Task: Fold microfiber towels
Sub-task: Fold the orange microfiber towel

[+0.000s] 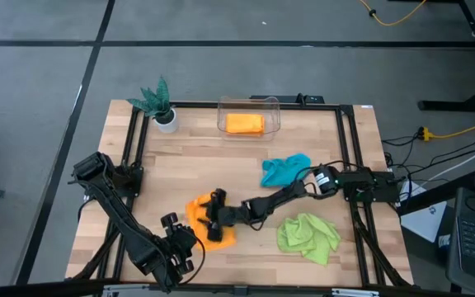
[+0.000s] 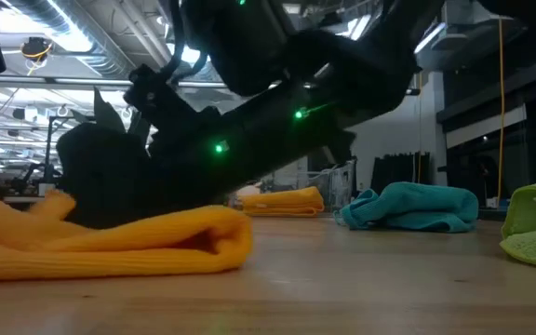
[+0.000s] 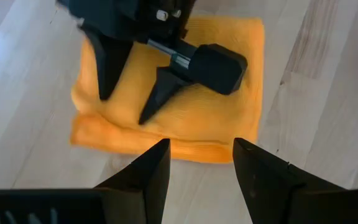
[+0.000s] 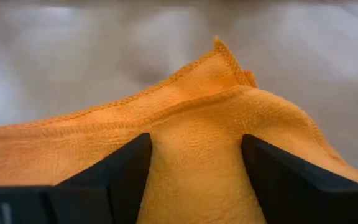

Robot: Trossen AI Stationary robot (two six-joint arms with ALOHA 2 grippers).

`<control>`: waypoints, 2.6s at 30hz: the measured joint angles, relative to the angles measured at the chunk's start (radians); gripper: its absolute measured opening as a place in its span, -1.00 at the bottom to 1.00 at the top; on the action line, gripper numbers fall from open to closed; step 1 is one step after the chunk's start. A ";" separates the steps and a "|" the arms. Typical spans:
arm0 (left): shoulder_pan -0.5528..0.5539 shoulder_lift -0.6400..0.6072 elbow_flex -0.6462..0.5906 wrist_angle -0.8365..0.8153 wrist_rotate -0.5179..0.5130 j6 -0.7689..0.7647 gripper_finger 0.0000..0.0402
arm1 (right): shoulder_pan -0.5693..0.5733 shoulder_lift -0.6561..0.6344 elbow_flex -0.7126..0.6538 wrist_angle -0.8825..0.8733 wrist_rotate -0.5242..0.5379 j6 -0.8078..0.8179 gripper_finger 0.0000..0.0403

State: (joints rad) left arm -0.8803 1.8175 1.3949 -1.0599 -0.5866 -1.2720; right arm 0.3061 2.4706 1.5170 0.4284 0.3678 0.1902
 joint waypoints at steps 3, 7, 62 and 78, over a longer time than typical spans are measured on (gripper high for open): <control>0.000 0.000 0.000 0.000 0.000 0.000 -0.17 | -0.034 -0.004 -0.002 0.034 -0.108 -0.097 0.27; 0.000 0.000 0.000 0.001 0.000 0.000 -0.17 | -0.059 -0.055 -0.010 -0.004 -0.129 -0.150 0.27; 0.105 0.290 -0.002 0.323 0.138 0.287 -0.17 | 0.142 -0.357 -0.302 -0.348 -0.256 -0.207 0.27; 0.092 0.291 -0.020 0.330 0.128 0.291 -0.94 | 0.144 -0.308 -0.298 -0.328 -0.178 -0.008 -0.69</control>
State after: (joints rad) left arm -0.7886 2.1086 1.3751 -0.7296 -0.4589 -0.9813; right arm 0.4501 2.1629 1.2186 0.0999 0.1903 0.1817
